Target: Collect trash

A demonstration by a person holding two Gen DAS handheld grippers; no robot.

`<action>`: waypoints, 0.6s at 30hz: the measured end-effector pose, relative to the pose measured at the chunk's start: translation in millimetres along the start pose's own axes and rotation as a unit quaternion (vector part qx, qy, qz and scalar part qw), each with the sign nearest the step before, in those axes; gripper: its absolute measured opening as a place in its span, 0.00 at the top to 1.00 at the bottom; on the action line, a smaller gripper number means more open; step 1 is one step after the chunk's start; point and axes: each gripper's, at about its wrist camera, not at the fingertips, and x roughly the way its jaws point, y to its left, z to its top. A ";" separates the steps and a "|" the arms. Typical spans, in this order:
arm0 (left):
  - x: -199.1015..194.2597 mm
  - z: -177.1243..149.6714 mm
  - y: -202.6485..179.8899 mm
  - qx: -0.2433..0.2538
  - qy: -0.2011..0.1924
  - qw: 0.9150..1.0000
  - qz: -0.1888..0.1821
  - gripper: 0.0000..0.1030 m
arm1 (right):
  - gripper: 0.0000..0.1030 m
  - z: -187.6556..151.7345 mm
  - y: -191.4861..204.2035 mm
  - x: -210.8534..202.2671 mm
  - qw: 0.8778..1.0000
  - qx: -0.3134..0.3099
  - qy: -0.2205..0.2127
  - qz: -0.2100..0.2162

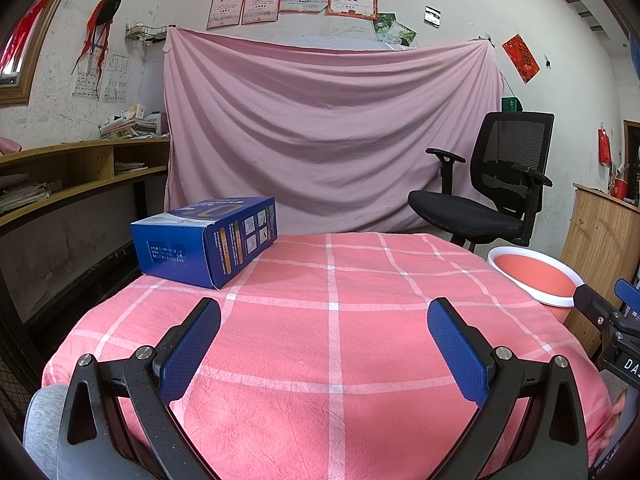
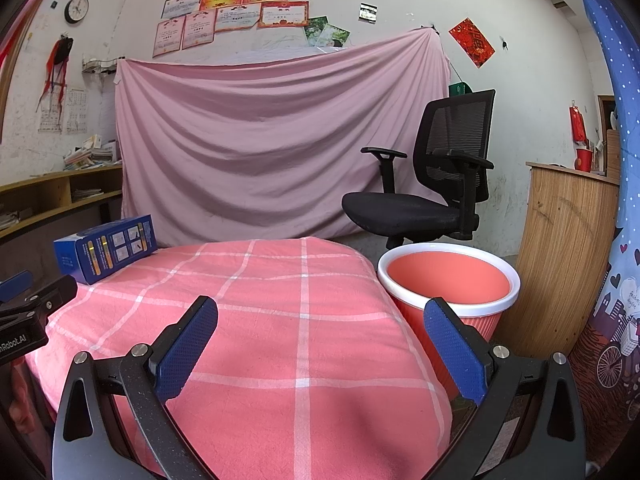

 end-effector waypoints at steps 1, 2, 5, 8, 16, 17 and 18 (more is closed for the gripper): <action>-0.5 0.0 -0.7 0.000 0.000 1.000 0.001 0.02 | 0.00 0.0 -0.1 0.3 1.000 0.000 0.000 0.000; -0.6 0.1 -0.8 0.000 0.002 1.000 0.002 0.02 | 0.00 0.0 0.1 0.0 1.000 0.000 0.000 0.000; 0.5 -0.4 -1.3 -0.001 0.009 1.000 -0.001 0.02 | 0.00 0.1 0.1 -0.1 1.000 0.000 0.000 0.000; 0.5 -1.2 -1.5 -0.002 0.012 1.000 -0.002 0.02 | 0.00 0.1 -0.1 0.1 1.000 0.000 0.000 0.000; 1.8 -1.4 -1.3 0.001 0.012 1.000 0.002 0.02 | 0.00 -1.2 3.3 -0.9 1.000 0.000 0.001 0.001; 2.1 -1.5 -0.6 0.001 0.012 1.000 0.003 0.02 | 0.00 -1.3 4.3 -1.6 1.000 -0.001 0.002 0.002; 2.1 -1.5 -0.5 0.000 0.012 1.000 0.003 0.02 | 0.00 -2.0 5.9 -2.3 1.000 -0.001 0.002 0.002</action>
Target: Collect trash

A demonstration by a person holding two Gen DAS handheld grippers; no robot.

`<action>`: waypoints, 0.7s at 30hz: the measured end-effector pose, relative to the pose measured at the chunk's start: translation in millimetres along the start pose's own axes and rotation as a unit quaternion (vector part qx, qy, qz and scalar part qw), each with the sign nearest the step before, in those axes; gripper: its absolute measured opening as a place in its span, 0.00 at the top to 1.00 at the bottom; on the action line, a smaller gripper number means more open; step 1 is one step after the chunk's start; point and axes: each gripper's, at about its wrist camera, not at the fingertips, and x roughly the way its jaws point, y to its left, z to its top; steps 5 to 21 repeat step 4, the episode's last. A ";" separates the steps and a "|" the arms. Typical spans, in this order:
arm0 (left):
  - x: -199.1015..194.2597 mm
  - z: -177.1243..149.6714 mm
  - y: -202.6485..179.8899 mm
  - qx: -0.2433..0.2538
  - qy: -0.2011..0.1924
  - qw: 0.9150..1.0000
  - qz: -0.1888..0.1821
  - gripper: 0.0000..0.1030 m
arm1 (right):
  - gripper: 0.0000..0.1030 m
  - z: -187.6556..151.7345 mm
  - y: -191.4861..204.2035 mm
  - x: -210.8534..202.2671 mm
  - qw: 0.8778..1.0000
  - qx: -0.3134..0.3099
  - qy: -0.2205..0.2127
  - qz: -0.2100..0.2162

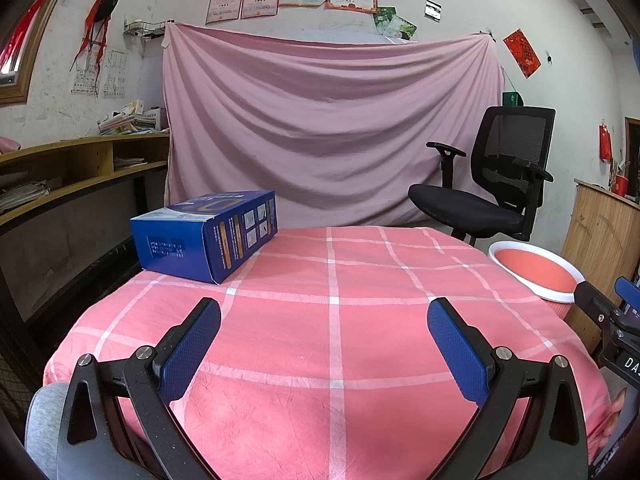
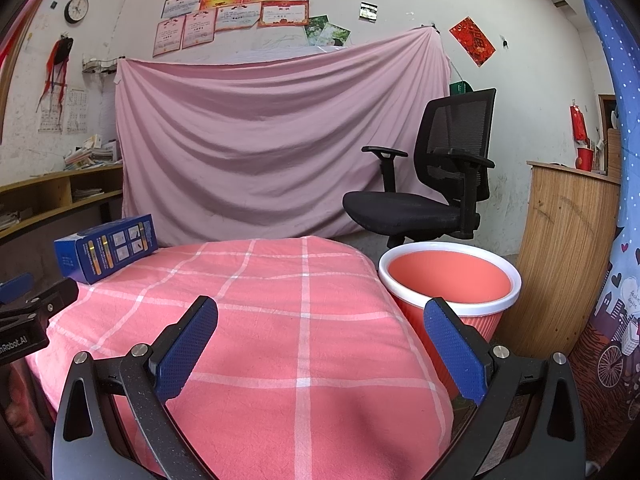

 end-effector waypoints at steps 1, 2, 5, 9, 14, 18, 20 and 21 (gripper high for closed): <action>0.1 0.1 0.3 0.000 0.000 1.000 0.000 0.02 | 0.00 -0.8 0.6 -0.3 1.000 0.000 0.000 0.000; 0.1 0.0 0.5 -0.001 0.000 1.000 0.000 0.02 | 0.00 -1.0 1.9 -1.4 1.000 0.000 0.000 0.001; 0.3 -0.4 0.4 -0.001 0.000 1.000 0.000 0.02 | 0.00 -1.1 1.5 -0.7 1.000 0.000 0.000 0.001; 0.3 -0.4 0.4 -0.001 0.000 1.000 0.000 0.02 | 0.00 -1.1 1.5 -0.7 1.000 0.000 0.000 0.001; 0.3 -0.4 0.4 -0.001 0.000 1.000 0.000 0.02 | 0.00 -1.1 1.5 -0.7 1.000 0.000 0.000 0.001; 0.3 -0.4 0.4 -0.001 0.000 1.000 0.000 0.02 | 0.00 -1.1 1.5 -0.7 1.000 0.000 0.000 0.001; 0.3 -0.4 0.4 -0.001 0.000 1.000 0.000 0.02 | 0.00 -1.1 1.5 -0.7 1.000 0.000 0.000 0.001; 0.3 -0.4 0.4 -0.001 0.000 1.000 0.000 0.02 | 0.00 -1.1 1.5 -0.7 1.000 0.000 0.000 0.001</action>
